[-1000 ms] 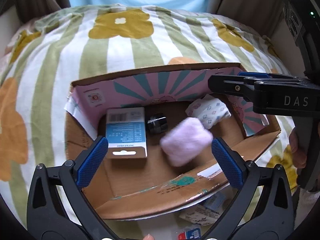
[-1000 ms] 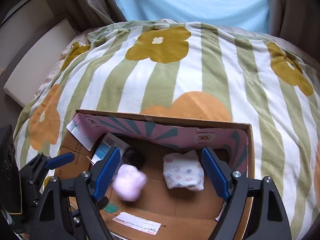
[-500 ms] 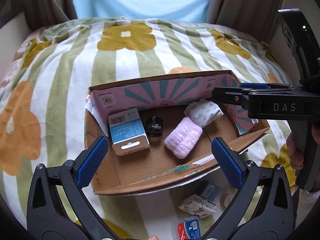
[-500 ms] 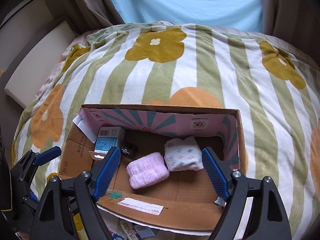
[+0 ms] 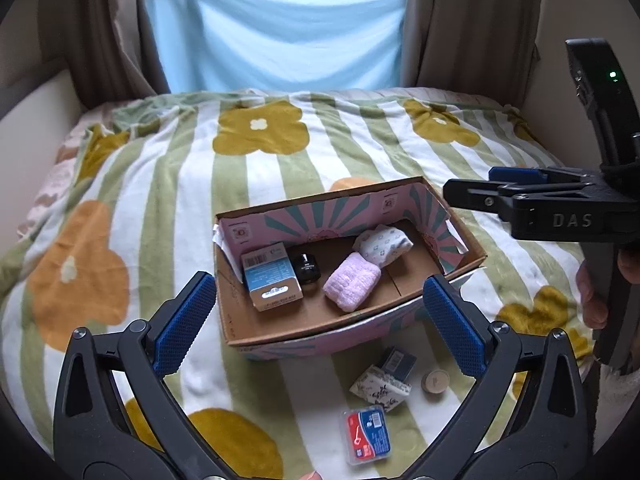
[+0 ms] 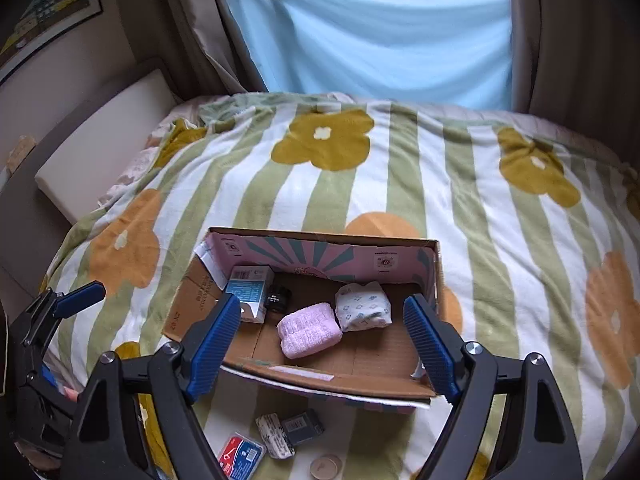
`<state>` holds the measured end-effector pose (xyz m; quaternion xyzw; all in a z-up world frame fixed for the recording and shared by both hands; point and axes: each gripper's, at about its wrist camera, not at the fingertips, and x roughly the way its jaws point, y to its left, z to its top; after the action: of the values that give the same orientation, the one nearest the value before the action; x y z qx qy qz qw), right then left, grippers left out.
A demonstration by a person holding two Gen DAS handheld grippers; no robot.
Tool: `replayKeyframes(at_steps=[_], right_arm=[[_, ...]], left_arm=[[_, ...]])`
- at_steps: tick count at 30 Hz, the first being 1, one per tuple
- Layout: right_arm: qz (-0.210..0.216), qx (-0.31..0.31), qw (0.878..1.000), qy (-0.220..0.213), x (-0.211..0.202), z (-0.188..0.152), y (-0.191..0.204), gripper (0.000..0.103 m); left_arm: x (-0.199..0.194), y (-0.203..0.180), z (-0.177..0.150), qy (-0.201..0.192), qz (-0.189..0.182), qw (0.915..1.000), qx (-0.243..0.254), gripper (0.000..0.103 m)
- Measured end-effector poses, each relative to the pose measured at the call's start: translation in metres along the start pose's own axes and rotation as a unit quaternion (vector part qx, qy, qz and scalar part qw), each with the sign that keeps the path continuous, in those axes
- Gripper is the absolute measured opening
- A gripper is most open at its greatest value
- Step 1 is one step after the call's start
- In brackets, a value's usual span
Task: Organize objects
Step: 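Open both tools and lift them back toward the remaining items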
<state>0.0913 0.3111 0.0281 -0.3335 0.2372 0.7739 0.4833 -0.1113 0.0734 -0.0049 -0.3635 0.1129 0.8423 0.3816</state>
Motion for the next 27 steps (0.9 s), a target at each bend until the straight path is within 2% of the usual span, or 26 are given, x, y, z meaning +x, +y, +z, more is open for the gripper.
replayKeyframes(at_steps=[7,13,18,24,27], right_arm=[[0.014,-0.027,0.999,-0.029,-0.039,-0.027,0.012,0.081],[0.019,-0.055,0.998,-0.025,-0.041,-0.06,0.021,0.081],[0.02,-0.064,0.998,-0.004,-0.025,-0.091,0.019,0.081],[0.007,-0.068,0.996,0.062,0.021,-0.144,0.015,0.081],[0.01,-0.062,0.995,0.08,0.036,-0.161,0.013,0.081]], left_arm=[[-0.03,-0.007,-0.029,-0.005,-0.004,1.0,0.004,0.103],[-0.029,-0.01,-0.066,0.013,-0.012,0.9998,-0.008,0.103],[-0.016,-0.01,-0.097,0.044,-0.006,0.9989,-0.015,0.103],[0.01,-0.008,-0.139,0.089,-0.022,0.995,-0.04,0.103],[0.023,-0.013,-0.157,0.107,-0.029,0.9929,-0.044,0.103]])
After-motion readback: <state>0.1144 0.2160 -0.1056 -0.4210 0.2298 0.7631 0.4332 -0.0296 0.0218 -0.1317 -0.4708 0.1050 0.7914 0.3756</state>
